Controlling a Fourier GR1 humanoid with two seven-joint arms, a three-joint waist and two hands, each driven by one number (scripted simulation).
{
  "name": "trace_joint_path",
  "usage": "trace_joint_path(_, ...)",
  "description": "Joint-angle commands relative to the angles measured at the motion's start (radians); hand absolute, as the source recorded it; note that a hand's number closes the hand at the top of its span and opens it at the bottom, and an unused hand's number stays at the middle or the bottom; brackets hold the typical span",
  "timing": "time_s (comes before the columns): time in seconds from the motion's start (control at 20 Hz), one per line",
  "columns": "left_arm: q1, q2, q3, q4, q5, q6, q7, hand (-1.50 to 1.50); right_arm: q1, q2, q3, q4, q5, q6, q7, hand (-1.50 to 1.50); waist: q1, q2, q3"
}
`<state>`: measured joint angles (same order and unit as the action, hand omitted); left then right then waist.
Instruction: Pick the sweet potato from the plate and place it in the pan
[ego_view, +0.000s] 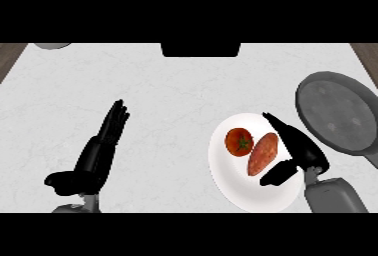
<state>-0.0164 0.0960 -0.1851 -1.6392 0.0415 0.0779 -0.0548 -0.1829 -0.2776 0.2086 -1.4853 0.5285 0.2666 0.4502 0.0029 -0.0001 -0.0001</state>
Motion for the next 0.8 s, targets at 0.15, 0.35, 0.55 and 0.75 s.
trace_joint_path(0.15, -0.062, -0.001, 0.076, 0.084, 0.017, -0.046, -0.018, 0.0, -0.037, 0.078, -0.013, 0.119, 0.066, -0.008, -0.014, -1.5, -0.001, 0.001, 0.0)
trace_joint_path(0.35, -0.018, -0.035, 0.025, 0.098, -0.027, -0.012, -0.066, 0.0, -0.059, 0.015, 0.045, 0.232, 0.119, 0.015, -0.171, 1.5, 0.004, 0.003, 0.0)
trace_joint_path(0.55, 0.007, -0.039, 0.014, 0.081, -0.031, -0.02, -0.067, 0.0, -0.081, 0.043, 0.071, 0.22, 0.173, 0.009, -0.124, 1.5, 0.004, 0.001, 0.0)
trace_joint_path(0.75, -0.007, -0.018, 0.057, 0.101, -0.013, -0.041, -0.085, 0.0, -0.062, 0.027, 0.038, 0.221, 0.195, -0.028, -0.159, 1.5, 0.0, 0.001, 0.0)
